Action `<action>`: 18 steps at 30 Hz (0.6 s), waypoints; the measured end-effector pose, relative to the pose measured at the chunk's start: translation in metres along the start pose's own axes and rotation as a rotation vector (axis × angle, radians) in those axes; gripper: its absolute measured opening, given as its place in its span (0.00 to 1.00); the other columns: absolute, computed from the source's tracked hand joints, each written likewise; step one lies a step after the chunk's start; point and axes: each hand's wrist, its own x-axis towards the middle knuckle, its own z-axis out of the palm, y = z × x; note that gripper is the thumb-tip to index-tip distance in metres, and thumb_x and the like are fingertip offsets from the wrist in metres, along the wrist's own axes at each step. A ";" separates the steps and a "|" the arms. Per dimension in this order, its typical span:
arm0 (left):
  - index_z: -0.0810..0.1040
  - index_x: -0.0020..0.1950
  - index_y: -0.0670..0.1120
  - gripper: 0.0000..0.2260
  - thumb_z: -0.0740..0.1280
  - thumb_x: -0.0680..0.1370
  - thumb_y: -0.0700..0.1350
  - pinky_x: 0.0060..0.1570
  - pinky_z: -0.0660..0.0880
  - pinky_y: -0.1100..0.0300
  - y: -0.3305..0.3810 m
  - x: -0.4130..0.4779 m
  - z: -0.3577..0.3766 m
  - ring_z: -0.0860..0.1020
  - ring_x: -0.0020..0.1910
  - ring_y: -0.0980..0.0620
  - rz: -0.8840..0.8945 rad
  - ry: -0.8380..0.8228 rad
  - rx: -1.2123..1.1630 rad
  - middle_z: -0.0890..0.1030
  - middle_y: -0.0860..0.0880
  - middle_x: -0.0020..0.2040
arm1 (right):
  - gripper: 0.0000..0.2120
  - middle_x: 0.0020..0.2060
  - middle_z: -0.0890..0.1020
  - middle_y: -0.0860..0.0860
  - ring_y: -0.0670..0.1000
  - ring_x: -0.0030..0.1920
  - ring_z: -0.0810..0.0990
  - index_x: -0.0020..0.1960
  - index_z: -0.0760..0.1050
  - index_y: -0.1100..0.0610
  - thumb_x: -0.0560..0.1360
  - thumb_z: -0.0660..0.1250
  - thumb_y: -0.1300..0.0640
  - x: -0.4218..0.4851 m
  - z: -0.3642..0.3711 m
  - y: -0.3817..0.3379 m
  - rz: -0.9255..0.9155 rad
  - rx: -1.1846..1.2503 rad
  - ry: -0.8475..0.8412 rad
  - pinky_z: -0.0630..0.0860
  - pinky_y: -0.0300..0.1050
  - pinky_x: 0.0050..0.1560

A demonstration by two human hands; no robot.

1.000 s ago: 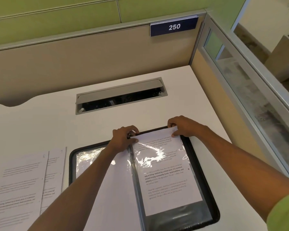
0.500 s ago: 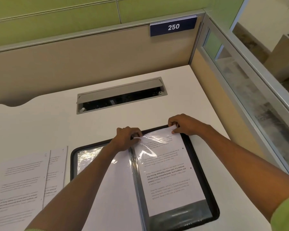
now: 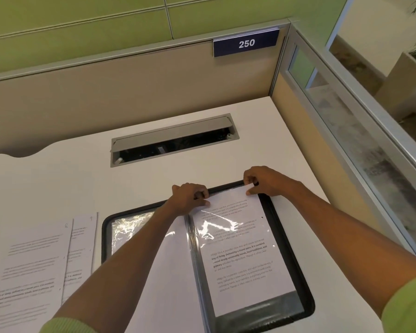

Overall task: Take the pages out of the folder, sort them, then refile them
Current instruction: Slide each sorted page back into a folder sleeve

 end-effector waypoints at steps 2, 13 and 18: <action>0.79 0.47 0.55 0.07 0.75 0.78 0.55 0.57 0.62 0.49 0.001 0.001 0.002 0.77 0.45 0.59 0.025 -0.006 0.023 0.83 0.56 0.43 | 0.11 0.50 0.80 0.57 0.55 0.50 0.79 0.51 0.80 0.61 0.74 0.77 0.56 0.000 0.001 0.000 0.011 -0.007 0.005 0.76 0.50 0.53; 0.79 0.47 0.55 0.07 0.76 0.77 0.53 0.55 0.60 0.50 0.013 0.007 0.012 0.78 0.45 0.57 0.070 0.010 0.043 0.82 0.57 0.41 | 0.04 0.45 0.85 0.55 0.57 0.48 0.83 0.45 0.83 0.61 0.74 0.76 0.61 0.003 0.008 -0.003 -0.022 0.002 0.018 0.79 0.55 0.53; 0.80 0.52 0.53 0.09 0.75 0.77 0.55 0.52 0.59 0.51 0.024 0.009 0.019 0.78 0.46 0.53 0.086 0.046 0.077 0.82 0.56 0.44 | 0.04 0.44 0.84 0.52 0.54 0.47 0.82 0.44 0.83 0.58 0.74 0.76 0.59 0.000 0.010 0.001 0.006 0.013 0.031 0.79 0.53 0.51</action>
